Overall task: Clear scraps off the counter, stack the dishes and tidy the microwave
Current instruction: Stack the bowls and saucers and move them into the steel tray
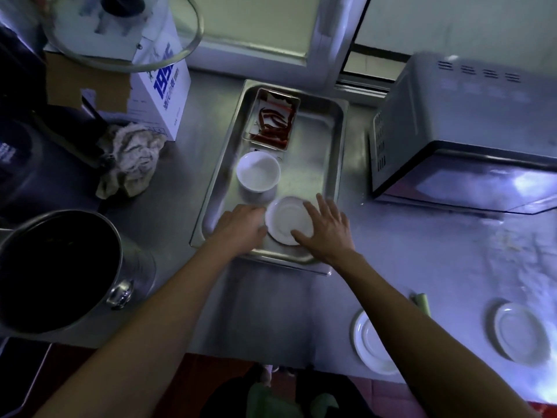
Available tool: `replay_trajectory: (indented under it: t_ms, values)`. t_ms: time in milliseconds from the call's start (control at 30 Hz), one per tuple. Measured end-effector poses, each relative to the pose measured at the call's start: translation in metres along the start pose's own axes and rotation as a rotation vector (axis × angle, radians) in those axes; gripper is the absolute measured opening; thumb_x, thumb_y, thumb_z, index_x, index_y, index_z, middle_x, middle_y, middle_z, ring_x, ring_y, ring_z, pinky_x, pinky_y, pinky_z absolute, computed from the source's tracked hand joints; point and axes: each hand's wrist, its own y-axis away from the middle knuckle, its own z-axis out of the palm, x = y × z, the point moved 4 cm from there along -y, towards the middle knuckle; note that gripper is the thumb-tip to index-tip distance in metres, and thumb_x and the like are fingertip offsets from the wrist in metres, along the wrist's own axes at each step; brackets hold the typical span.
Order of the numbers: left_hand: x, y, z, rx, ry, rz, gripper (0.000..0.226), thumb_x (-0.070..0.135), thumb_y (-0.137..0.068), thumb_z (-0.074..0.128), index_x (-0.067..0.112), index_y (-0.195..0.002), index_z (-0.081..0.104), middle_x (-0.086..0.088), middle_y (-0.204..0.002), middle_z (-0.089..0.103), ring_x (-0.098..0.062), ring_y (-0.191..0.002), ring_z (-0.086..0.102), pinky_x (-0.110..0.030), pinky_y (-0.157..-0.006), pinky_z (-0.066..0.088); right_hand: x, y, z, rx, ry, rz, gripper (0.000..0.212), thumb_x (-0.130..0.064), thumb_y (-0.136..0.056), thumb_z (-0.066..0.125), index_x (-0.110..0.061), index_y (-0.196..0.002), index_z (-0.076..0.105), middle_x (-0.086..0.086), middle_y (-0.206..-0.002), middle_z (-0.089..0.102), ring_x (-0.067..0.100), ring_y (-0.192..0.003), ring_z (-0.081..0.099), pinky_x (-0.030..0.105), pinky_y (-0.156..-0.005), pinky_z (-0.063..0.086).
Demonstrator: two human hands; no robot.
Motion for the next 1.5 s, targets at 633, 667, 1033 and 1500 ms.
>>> replay_trajectory:
  t_ms: [633, 667, 1033, 1500]
  values:
    - [0.311, 0.022, 0.082, -0.051, -0.179, 0.413, 0.059, 0.041, -0.095, 0.051, 0.024, -0.150, 0.039, 0.001, -0.153, 0.042, -0.025, -0.137, 0.041, -0.042, -0.107, 0.041, 0.256, 0.234, -0.036, 0.150, -0.167, 0.462, 0.073, -0.060, -0.091, 0.053, -0.028, -0.153, 0.030, 0.005, -0.165, 0.019, 0.027, -0.150, 0.019, 0.050, -0.115, 0.027]
    - [0.332, 0.029, 0.093, -0.063, -0.191, 0.432, 0.059, 0.041, -0.095, 0.051, 0.025, -0.150, 0.039, 0.002, -0.154, 0.041, -0.025, -0.138, 0.041, -0.041, -0.108, 0.040, 0.272, 0.253, -0.033, 0.150, -0.179, 0.481, 0.073, -0.060, -0.092, 0.053, -0.028, -0.153, 0.029, 0.005, -0.165, 0.018, 0.027, -0.150, 0.018, 0.050, -0.115, 0.027]
    - [0.527, 0.080, 0.174, -0.131, -0.322, 0.615, 0.072, 0.051, -0.090, 0.057, 0.025, -0.152, 0.031, 0.003, -0.158, 0.031, -0.024, -0.141, 0.032, -0.042, -0.110, 0.036, 0.410, 0.413, -0.025, 0.215, -0.258, 0.682, 0.069, -0.053, -0.090, 0.057, -0.028, -0.149, 0.032, 0.005, -0.162, 0.024, 0.029, -0.148, 0.022, 0.049, -0.110, 0.031]
    - [0.621, 0.020, 0.250, -0.246, -0.385, 0.613, 0.086, 0.052, -0.081, 0.066, 0.031, -0.151, 0.021, -0.002, -0.162, 0.007, -0.028, -0.148, 0.008, -0.052, -0.107, 0.032, 0.518, 0.391, -0.017, 0.171, -0.281, 0.695, 0.064, -0.052, -0.097, 0.050, -0.027, -0.152, 0.029, 0.005, -0.165, 0.017, 0.026, -0.152, 0.014, 0.050, -0.115, 0.025]
